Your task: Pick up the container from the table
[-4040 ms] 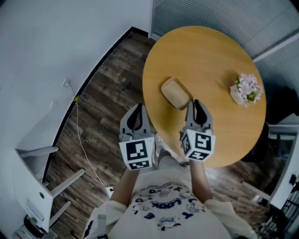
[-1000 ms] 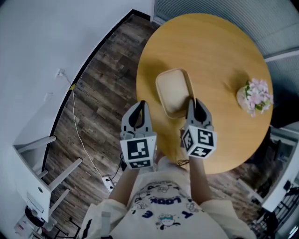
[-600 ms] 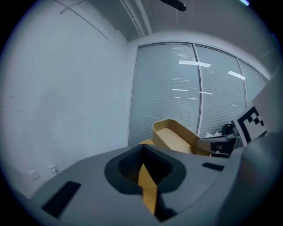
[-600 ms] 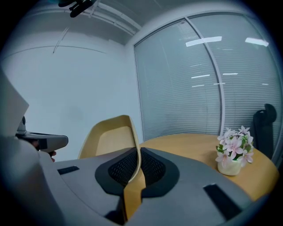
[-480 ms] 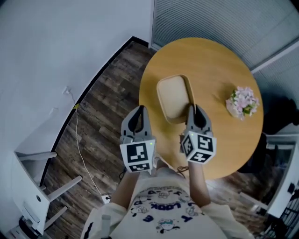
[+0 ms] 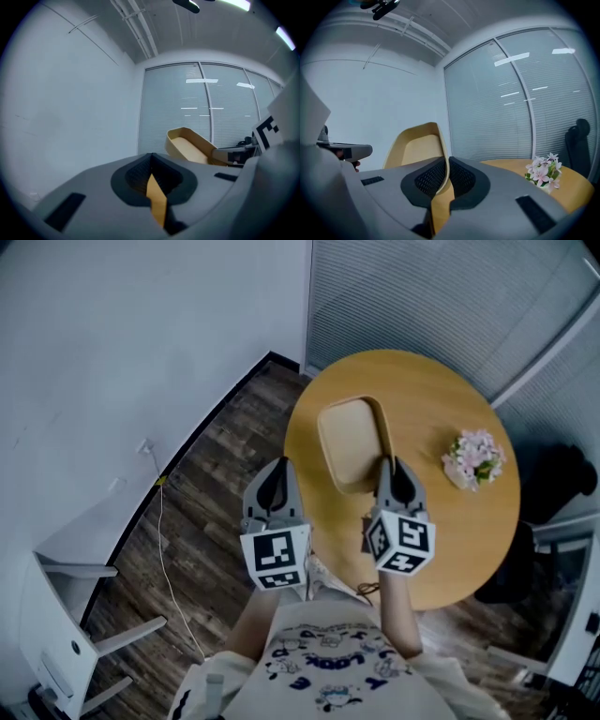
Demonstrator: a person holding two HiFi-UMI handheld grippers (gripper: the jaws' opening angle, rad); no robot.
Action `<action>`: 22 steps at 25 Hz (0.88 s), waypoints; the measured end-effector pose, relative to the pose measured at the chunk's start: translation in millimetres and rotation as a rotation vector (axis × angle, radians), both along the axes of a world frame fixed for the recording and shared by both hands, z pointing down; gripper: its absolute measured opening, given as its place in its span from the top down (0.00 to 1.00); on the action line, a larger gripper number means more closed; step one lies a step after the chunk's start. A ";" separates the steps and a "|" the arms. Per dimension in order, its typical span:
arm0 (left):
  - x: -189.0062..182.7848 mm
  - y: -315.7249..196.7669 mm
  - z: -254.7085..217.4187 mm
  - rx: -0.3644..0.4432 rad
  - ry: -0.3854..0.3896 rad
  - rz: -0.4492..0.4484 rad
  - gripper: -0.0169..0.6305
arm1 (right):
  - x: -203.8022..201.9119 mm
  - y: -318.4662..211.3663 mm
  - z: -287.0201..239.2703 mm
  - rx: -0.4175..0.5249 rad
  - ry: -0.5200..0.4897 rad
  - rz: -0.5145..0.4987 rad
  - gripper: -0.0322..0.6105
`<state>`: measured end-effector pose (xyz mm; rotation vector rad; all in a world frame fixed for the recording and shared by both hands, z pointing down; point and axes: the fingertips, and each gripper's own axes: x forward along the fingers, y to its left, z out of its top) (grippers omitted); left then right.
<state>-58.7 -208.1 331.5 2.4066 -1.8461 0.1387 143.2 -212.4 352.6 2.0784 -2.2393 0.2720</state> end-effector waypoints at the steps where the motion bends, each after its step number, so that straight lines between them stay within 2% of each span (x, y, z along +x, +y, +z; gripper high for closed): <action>1: -1.1 1.2 -4.3 0.009 0.004 -0.003 0.97 | -0.2 1.7 -4.7 0.010 0.000 0.000 0.91; 10: -0.5 7.0 -27.1 0.064 0.009 0.000 0.97 | 2.0 9.7 -31.2 0.071 0.002 0.016 0.91; 22: 1.9 12.6 -38.6 0.090 0.005 -0.002 0.97 | 3.6 15.6 -39.3 0.093 -0.006 0.014 0.91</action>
